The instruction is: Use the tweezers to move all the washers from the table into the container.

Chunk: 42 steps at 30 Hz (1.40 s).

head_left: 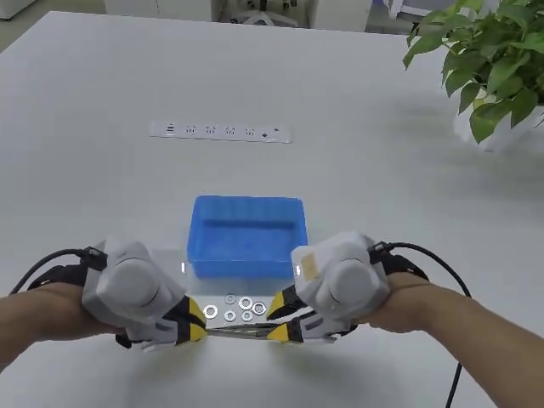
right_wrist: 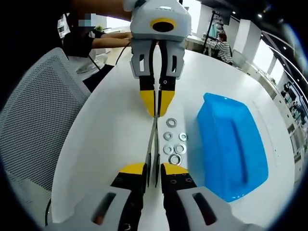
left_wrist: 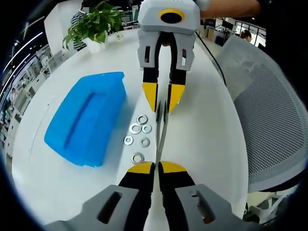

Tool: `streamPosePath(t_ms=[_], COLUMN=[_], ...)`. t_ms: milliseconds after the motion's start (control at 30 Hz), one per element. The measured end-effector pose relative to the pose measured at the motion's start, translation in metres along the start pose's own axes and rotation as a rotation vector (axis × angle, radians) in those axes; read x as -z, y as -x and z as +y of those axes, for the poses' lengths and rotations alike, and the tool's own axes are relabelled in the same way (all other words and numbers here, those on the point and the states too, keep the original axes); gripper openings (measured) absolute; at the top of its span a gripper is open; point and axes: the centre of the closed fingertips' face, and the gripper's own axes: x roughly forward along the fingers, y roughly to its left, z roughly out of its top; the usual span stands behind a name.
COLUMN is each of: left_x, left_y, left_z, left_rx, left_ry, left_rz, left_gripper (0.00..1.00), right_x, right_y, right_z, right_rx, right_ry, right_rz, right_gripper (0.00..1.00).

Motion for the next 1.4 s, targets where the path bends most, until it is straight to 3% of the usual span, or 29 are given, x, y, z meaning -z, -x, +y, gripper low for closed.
streamPosePath(t_ms=[367,1033,1400], left_x=[0.0036,0.0035,-0.0035], left_y=[-0.0043,-0.0038,0.0037], left_z=[-0.0015,-0.0029,-0.0048], left_rx=[0.006,0.005,0.000], left_ry=[-0.014,-0.022,-0.030], left_rz=[0.021,0.010,0.007], left_gripper=[0.07,0.06,0.05], right_x=[0.0034,0.0044,0.0049], right_y=[-0.0053,-0.0055,-0.0043], right_z=[-0.0006,0.0012,0.0033], right_rx=[0.001,-0.002,-0.004], right_ry=[-0.001,-0.001,-0.005], right_rz=[0.017,0.023,0.018], right_gripper=[0.13,0.12,0.13])
